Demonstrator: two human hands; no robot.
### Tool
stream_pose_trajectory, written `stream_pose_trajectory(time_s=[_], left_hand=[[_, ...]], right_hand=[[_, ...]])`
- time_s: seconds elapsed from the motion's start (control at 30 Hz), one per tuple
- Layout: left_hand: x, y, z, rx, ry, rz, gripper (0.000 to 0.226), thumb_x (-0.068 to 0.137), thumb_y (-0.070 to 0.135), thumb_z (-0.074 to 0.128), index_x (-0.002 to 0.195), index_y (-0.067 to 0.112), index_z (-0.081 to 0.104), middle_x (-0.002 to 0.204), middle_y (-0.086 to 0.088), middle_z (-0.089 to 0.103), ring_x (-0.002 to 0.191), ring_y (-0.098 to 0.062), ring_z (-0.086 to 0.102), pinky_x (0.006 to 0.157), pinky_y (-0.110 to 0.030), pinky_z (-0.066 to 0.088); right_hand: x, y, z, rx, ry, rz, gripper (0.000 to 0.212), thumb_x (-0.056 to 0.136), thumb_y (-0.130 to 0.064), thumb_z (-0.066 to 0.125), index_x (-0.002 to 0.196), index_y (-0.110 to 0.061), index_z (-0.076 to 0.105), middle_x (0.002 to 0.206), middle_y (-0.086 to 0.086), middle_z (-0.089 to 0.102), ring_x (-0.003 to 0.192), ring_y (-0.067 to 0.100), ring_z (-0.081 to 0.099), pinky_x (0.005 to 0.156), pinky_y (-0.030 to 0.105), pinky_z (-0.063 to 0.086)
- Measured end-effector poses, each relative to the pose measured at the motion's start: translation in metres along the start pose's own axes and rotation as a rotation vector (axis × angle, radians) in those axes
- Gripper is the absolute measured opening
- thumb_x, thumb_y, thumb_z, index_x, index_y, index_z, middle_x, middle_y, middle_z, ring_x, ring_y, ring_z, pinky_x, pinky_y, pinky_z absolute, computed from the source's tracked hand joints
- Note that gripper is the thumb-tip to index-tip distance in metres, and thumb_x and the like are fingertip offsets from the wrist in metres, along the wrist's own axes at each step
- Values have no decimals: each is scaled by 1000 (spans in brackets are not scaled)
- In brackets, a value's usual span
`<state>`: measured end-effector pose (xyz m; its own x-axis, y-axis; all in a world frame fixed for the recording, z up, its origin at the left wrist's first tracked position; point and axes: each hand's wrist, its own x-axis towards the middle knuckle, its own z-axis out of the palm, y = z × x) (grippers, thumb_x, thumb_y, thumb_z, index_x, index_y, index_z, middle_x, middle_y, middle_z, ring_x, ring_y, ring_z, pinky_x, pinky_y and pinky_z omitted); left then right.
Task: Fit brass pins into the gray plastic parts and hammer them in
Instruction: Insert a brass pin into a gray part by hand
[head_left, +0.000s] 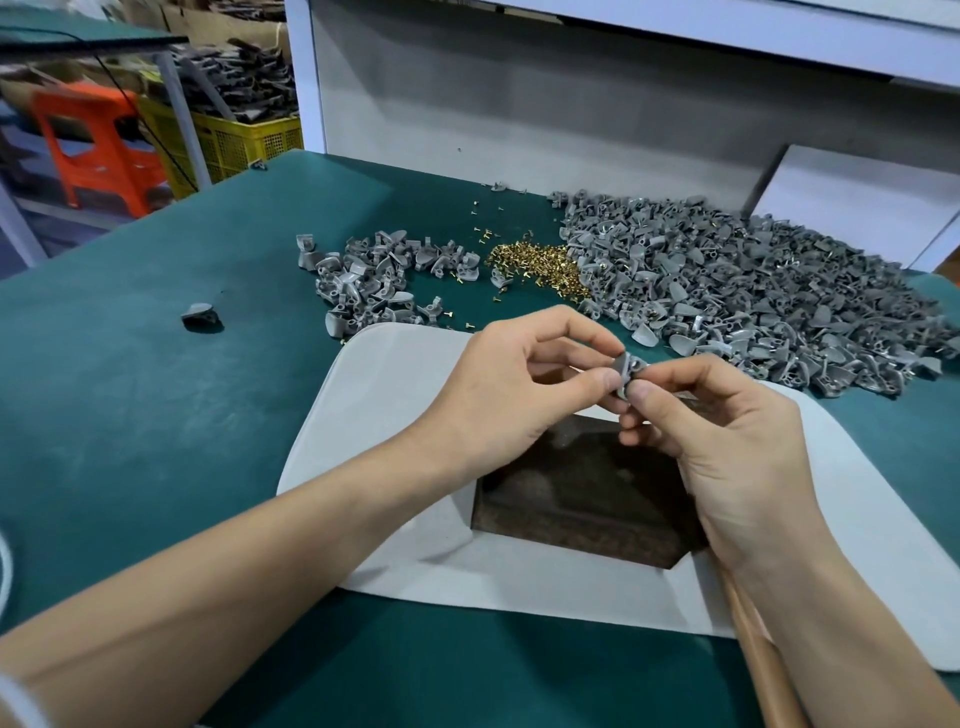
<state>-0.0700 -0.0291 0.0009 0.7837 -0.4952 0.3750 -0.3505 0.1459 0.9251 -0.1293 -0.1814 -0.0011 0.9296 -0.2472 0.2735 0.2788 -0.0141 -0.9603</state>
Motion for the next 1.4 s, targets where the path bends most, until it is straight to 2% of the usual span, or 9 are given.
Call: stream_pose_trajectory(time_s=[0.2, 0.3, 0.43, 0.6, 0.9, 1.0, 1.1, 1.4], left_hand=[[1, 1, 0, -9, 15, -45, 21, 79, 3, 73, 90, 18, 62, 77, 6, 71, 71, -7, 67, 72, -18, 52], [1, 2, 0, -7, 6, -60, 22, 81, 3, 71, 96, 16, 63, 73, 9, 69, 70, -3, 65, 73, -14, 50], [0, 3, 2, 0, 4, -45, 24, 82, -1, 68, 102, 13, 66, 88, -4, 70, 78, -9, 69, 82, -20, 53], [1, 4, 2, 5, 15, -59, 25, 82, 0, 69, 102, 14, 68, 88, -3, 71, 80, -10, 70, 84, -21, 53], [1, 6, 2, -6, -14, -94, 35, 80, -2, 70, 113, 7, 66, 99, -9, 71, 84, -7, 66, 88, -20, 52], [0, 6, 3, -4, -17, -103, 32, 78, -4, 70, 109, 6, 66, 95, -8, 71, 83, -7, 67, 85, -19, 53], [0, 6, 3, 1, -11, -110, 30, 76, -4, 72, 103, 7, 66, 91, -8, 70, 80, -6, 66, 82, -17, 52], [1, 5, 4, -13, 2, -130, 26, 72, -3, 75, 93, 9, 66, 88, -12, 71, 76, -11, 67, 81, -21, 55]], right_hand=[[-2, -1, 1, 17, -1, -23, 7, 68, -16, 71, 74, -17, 74, 66, 5, 68, 58, 15, 62, 55, 20, 52], [-1, 1, 3, 60, 12, -24, 6, 68, -16, 72, 73, -16, 74, 66, 5, 67, 60, 14, 59, 55, 21, 50], [-1, 2, 3, 51, 22, -24, 10, 64, -25, 75, 72, -18, 74, 68, 5, 68, 62, 14, 59, 56, 21, 50], [-1, 0, 0, -88, 51, -70, 11, 69, -23, 73, 78, -17, 76, 73, 8, 72, 60, 17, 64, 59, 22, 53], [-3, -1, 3, -94, 117, -78, 11, 70, -22, 71, 74, -13, 73, 68, 6, 70, 55, 13, 63, 55, 21, 53], [-3, 0, 2, -103, 116, -78, 3, 75, -15, 72, 73, -13, 72, 66, 4, 69, 52, 12, 62, 53, 19, 51], [-2, 1, 1, -127, 121, -85, 8, 78, -9, 71, 71, -14, 71, 63, 4, 67, 50, 12, 60, 52, 19, 51], [-2, -1, 2, -81, 98, -51, 17, 79, 0, 68, 67, -12, 69, 59, 3, 66, 49, 12, 58, 49, 18, 48]])
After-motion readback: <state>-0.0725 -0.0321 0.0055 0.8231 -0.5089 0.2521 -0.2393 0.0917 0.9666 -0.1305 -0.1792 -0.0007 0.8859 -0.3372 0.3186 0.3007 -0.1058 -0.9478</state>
